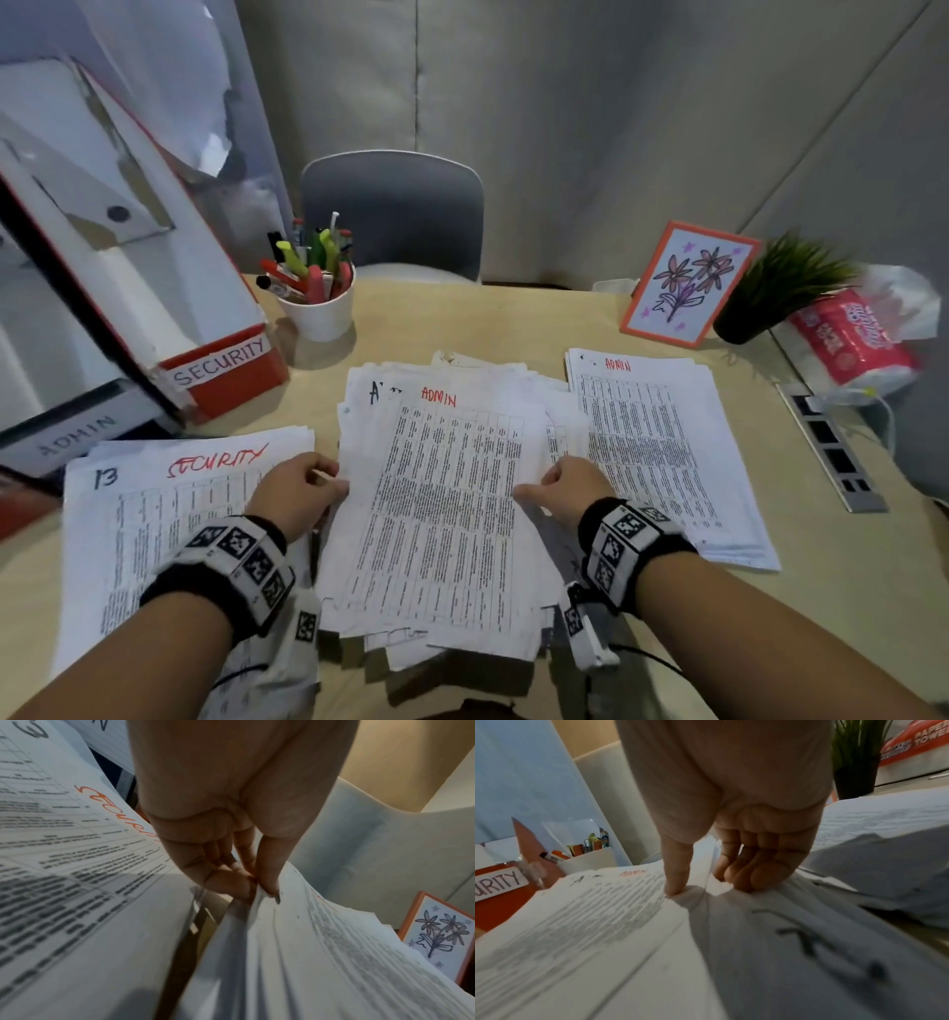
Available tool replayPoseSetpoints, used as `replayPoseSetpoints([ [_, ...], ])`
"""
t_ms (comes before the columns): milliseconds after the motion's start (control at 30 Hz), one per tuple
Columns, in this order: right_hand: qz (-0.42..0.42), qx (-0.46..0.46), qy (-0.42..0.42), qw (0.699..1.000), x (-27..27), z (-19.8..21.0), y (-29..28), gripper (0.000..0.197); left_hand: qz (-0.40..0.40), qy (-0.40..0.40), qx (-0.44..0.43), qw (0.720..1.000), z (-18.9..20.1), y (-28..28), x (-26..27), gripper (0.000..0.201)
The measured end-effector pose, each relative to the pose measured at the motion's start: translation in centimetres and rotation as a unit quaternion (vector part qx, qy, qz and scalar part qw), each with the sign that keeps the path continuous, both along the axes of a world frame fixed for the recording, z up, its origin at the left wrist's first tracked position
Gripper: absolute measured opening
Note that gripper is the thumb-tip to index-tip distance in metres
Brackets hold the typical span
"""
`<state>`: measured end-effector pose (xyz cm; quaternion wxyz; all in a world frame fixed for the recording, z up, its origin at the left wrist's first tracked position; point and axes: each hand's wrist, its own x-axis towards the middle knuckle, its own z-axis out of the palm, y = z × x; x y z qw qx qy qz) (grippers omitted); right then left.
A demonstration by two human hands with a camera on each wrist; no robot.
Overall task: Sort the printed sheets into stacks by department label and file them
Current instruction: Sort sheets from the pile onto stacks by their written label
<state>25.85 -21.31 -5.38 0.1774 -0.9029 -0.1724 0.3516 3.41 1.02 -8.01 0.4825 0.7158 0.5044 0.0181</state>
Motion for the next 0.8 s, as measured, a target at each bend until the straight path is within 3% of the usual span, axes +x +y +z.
replayPoseSetpoints([
  [233, -0.049, 0.046, 0.007, 0.998, -0.5, -0.6, -0.2, 0.037, 0.008, -0.009, -0.005, 1.000, 0.3, -0.1, 0.1, 0.017],
  [433, -0.013, 0.063, 0.023, 0.998, 0.9, 0.6, -1.1, 0.003, 0.072, -0.041, 0.040, 0.996, 0.8, -0.6, 1.0, 0.015],
  [533, -0.017, 0.063, 0.008, 0.998, 1.7, 0.9, -1.5, 0.017, 0.130, -0.103, 0.013, 0.986, 0.9, -0.7, 1.7, 0.014],
  [667, -0.118, 0.096, -0.016, 0.988, 3.3, 1.0, -2.3, 0.028, 0.056, -0.075, 0.038, 0.995, 1.1, -1.6, 1.7, 0.035],
  [800, -0.186, 0.121, -0.051, 0.974, 5.5, 1.8, -2.9, 0.025, 0.074, -0.078, 0.011, 0.994, 0.5, -0.9, 1.6, 0.042],
])
